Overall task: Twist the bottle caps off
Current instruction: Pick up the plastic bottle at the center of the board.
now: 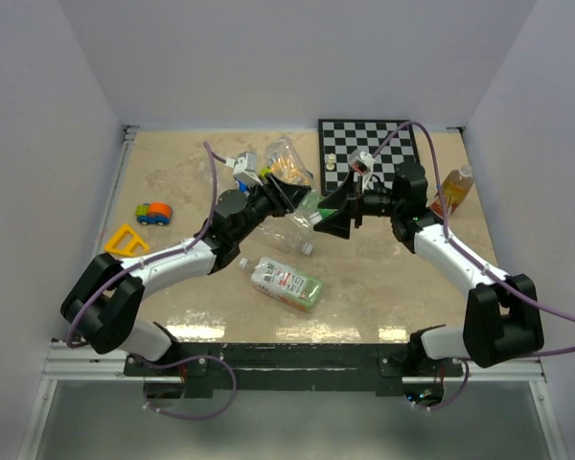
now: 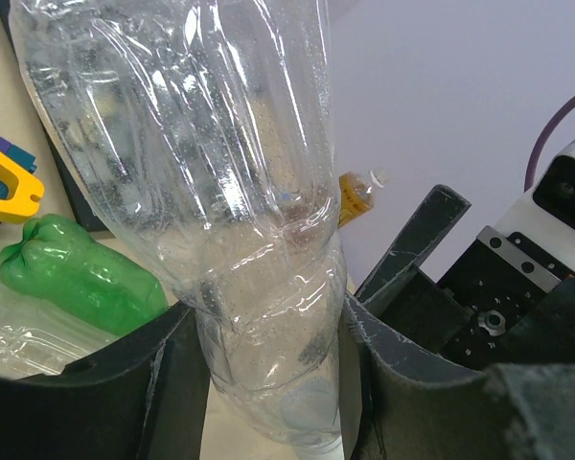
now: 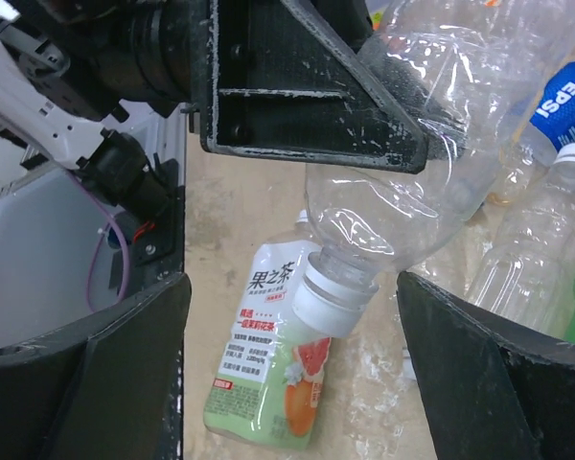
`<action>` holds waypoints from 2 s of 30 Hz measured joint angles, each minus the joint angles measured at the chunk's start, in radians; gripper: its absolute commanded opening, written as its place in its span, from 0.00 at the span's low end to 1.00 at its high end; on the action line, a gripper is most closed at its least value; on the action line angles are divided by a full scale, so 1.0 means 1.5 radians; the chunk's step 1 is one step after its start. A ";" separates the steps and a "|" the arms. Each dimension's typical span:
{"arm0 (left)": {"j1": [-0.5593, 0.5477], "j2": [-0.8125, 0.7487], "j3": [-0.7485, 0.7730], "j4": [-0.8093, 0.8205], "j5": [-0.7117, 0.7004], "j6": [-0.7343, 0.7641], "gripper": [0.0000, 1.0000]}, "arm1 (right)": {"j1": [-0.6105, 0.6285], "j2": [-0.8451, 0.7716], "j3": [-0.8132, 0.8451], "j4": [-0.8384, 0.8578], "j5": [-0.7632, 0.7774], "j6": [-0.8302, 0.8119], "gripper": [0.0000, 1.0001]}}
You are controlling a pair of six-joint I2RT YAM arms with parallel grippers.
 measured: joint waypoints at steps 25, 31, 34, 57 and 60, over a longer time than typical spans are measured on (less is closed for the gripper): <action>-0.014 0.014 0.010 0.021 -0.021 0.020 0.60 | 0.028 0.046 0.001 -0.021 0.106 0.023 0.01; 0.021 -0.098 -0.035 -0.038 0.023 0.103 0.92 | 0.038 0.046 0.033 -0.090 0.110 -0.087 0.00; 0.072 -0.176 -0.028 -0.109 0.069 0.159 0.93 | 0.033 0.048 0.054 -0.143 0.128 -0.160 0.00; 0.122 -0.001 0.467 -0.802 0.440 0.577 0.97 | 0.101 0.022 0.302 -0.724 0.396 -1.022 0.01; 0.106 0.088 0.485 -0.844 0.478 0.595 0.96 | 0.136 0.008 0.301 -0.734 0.417 -1.048 0.01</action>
